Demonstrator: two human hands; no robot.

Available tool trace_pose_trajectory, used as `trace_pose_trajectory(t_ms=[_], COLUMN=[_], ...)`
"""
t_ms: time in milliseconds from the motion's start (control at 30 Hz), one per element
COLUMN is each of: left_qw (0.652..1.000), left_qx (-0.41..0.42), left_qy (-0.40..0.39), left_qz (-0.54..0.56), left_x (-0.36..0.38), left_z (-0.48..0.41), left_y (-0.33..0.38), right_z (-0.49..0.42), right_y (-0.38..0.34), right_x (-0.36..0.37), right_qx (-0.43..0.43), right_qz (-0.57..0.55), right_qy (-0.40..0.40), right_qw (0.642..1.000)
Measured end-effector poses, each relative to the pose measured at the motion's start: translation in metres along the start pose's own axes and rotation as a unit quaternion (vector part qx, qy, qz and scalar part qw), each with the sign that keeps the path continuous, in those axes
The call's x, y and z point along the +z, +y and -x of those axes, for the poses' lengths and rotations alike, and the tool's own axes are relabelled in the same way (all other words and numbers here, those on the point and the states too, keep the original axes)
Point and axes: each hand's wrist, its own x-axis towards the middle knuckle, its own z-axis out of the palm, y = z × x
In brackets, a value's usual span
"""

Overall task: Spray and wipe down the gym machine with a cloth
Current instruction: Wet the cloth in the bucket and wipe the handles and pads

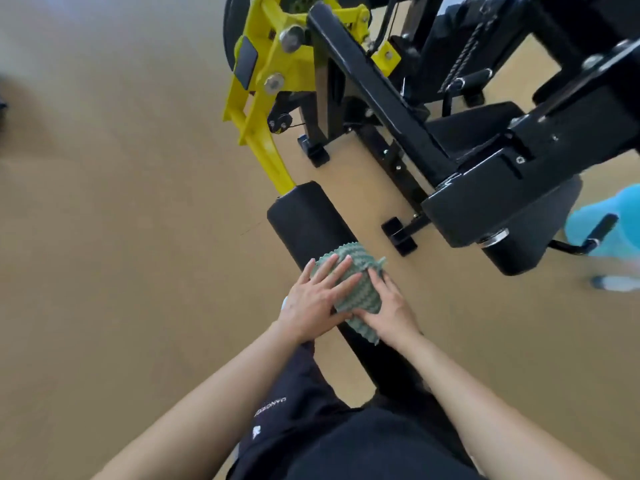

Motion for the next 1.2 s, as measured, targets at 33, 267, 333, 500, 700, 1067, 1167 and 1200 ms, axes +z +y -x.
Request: trace_pose_trajectory(t_ms=[33, 267, 333, 500, 700, 1067, 1167, 1200], left_qw=[1.0, 0.994, 0.992, 0.987, 0.978, 0.937, 0.927, 0.922], left_qx=[0.019, 0.045, 0.037, 0.055, 0.146, 0.278, 0.31, 0.316], left_qy=[-0.009, -0.076, -0.081, -0.099, -0.113, -0.175, -0.163, -0.169], left_qz=[-0.009, -0.07, -0.086, -0.11, -0.093, -0.114, -0.135, -0.148], left_x=[-0.008, -0.062, -0.072, -0.081, -0.053, -0.026, -0.035, -0.038], left_z=[-0.007, -0.05, -0.059, -0.07, -0.043, -0.018, -0.029, -0.035], left_y=[-0.013, -0.076, -0.087, -0.078, -0.03, 0.047, 0.031, 0.022], right_z=[-0.004, -0.023, -0.022, -0.005, 0.034, 0.12, 0.114, 0.109], right_y=[-0.009, -0.076, -0.092, -0.085, -0.047, -0.004, -0.024, -0.033], right_x=[0.001, 0.019, 0.023, 0.031, 0.042, 0.08, 0.086, 0.087], right_qx=[0.018, 0.066, 0.061, 0.049, 0.091, 0.223, 0.255, 0.263], right_qz=[0.001, 0.081, 0.089, 0.092, 0.075, -0.005, -0.04, -0.057], right_qy=[0.009, 0.074, 0.075, 0.083, 0.144, 0.243, 0.252, 0.251], right_qw=[1.0, 0.992, 0.991, 0.991, 0.982, 0.944, 0.933, 0.93])
